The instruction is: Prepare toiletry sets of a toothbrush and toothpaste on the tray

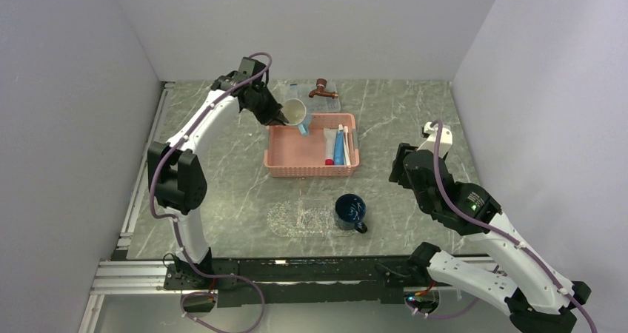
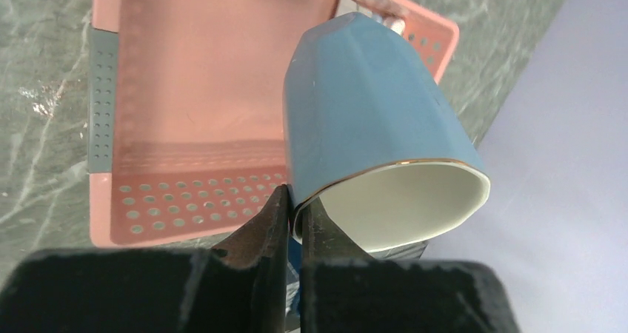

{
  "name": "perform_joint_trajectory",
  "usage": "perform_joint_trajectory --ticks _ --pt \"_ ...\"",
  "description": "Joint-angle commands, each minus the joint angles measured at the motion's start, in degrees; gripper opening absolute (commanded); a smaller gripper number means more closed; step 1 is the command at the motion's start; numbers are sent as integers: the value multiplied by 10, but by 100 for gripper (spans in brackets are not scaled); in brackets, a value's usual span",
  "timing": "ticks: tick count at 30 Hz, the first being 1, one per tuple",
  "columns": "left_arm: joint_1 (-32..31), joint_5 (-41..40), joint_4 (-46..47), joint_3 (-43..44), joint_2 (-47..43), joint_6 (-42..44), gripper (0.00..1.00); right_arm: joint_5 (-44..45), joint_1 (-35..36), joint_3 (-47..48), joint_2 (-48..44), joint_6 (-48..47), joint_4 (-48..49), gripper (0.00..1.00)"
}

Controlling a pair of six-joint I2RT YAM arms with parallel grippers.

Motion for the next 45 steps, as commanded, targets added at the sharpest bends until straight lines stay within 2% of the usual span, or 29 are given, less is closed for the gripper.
perform_joint_trajectory --ticks 1,12,19,25,35,45 --pt "3 101 32 34 -69 119 0 -21 -1 2 -3 -30 41 62" --pt "3 65 -104 42 -164 281 0 -55 -1 10 29 -60 58 62" --pt "2 45 -165 8 -227 350 0 -95 -1 -11 26 -96 94 61" --pt "1 -7 -226 -16 -275 377 0 -118 -1 -18 39 -112 116 61" --pt "-4 14 -259 -131 -354 419 0 -148 -1 -20 61 -113 98 61" --pt "-31 14 -279 -210 -379 435 0 -170 -1 -52 59 -115 99 61"
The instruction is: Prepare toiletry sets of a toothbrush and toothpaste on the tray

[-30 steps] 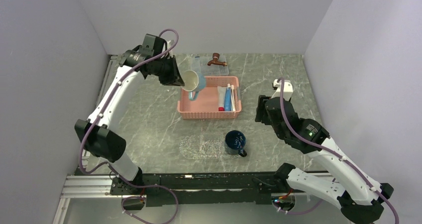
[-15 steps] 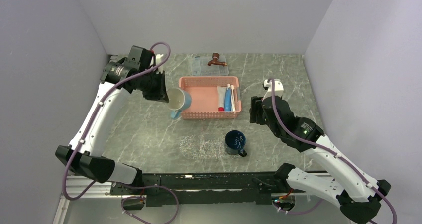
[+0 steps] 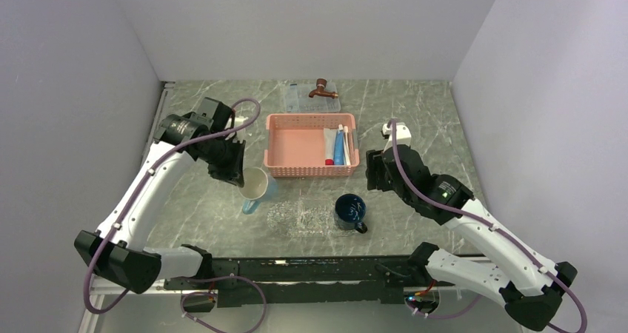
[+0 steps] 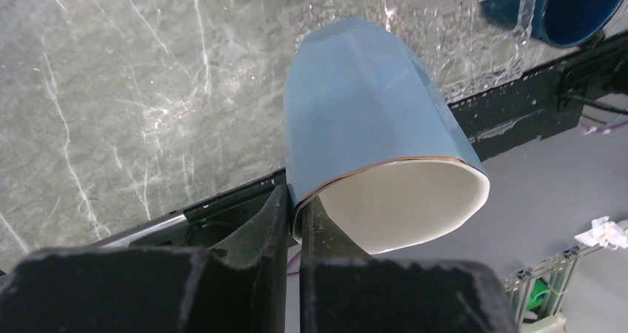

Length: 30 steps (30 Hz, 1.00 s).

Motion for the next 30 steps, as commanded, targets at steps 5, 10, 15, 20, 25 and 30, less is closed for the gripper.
perform_joint_trajectory --ticks 5,10,15,20,25,30 --pt "-51 23 29 -39 -16 5 0 0 0 -28 -17 3 10 62" --pt "-77 28 45 -57 8 2 0 -13 0 -35 -20 12 10 61" --pt "-86 33 59 -81 30 6 0 -24 0 -33 -17 19 7 61" --pt "-89 34 69 -103 44 11 0 -25 -1 -43 -20 18 8 61" --pt "-92 40 82 -111 63 13 0 -29 0 -49 -21 20 10 61" --pt "-103 40 94 -115 85 8 0 -30 -1 -56 -21 20 13 62"
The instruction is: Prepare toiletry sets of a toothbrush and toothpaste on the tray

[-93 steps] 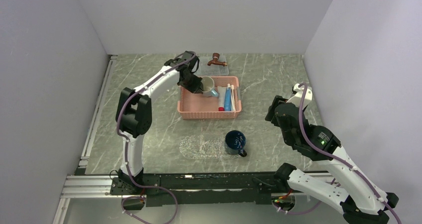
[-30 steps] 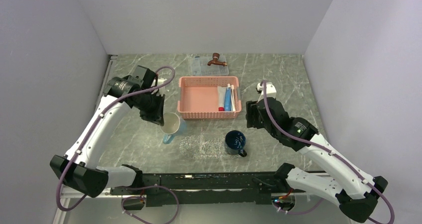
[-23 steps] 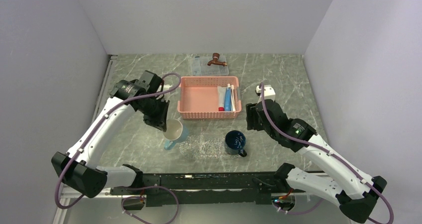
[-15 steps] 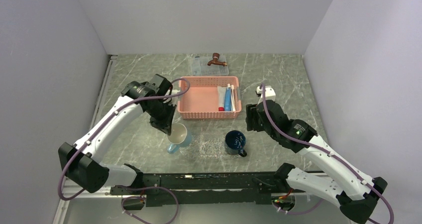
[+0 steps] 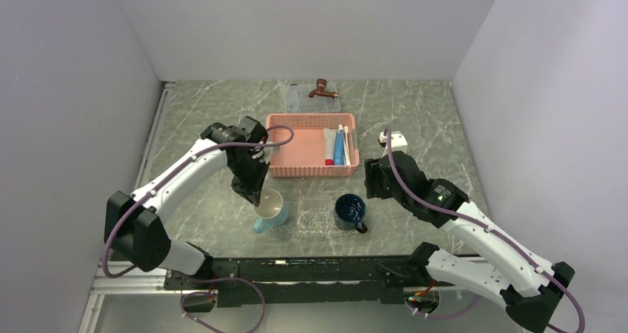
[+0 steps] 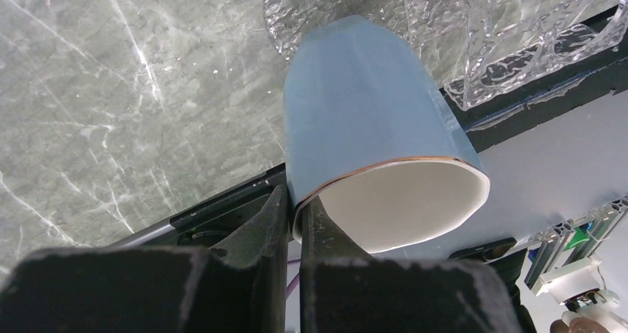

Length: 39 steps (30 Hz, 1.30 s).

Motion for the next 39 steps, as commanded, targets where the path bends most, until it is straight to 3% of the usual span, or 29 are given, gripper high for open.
perform_joint_trajectory --ticks 1,39 --pt "-15 31 22 6 13 7 0 -3 -1 -6 -10 6 14 62" --pt "-50 -18 18 38 108 -6 2 -17 0 -39 -38 20 20 62"
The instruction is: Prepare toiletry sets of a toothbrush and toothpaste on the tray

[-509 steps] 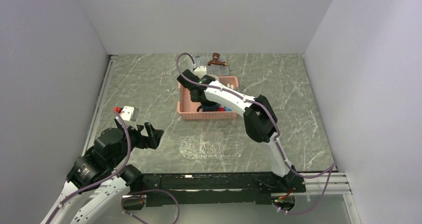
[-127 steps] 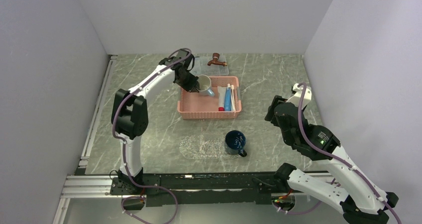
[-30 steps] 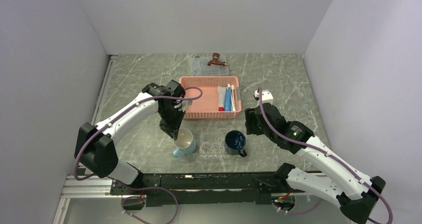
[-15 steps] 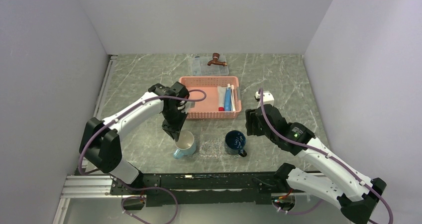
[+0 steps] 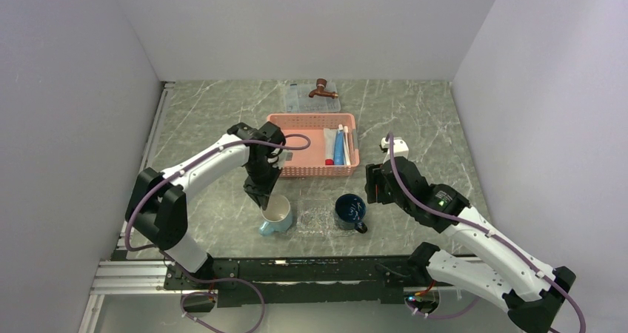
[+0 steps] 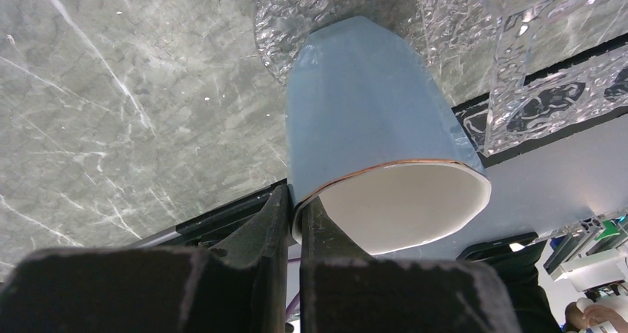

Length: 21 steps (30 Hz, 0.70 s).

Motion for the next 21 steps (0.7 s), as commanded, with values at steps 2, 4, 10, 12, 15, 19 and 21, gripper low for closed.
perform_joint_trajectory --ticks 2,4,10,12,15,19,21 --pt "-4 1 -8 32 6 -1 3 -3 0 -3 -12 8 16 62" --pt "-5 0 -11 37 7 -1 5 -3 0 -5 -12 7 18 62" --pt "-6 -3 -17 45 8 -2 8 -6 -1 -7 -10 7 21 62" --pt "-7 -3 -18 46 7 -2 8 -6 0 -8 -9 7 22 62" --pt "-8 -3 -20 46 6 -1 9 -7 -1 -9 -9 8 24 62" --pt "-9 -3 -22 48 6 2 12 -7 0 -10 -8 8 23 63" --pt "-9 -5 -25 50 4 3 14 -7 0 -9 -8 7 23 63"
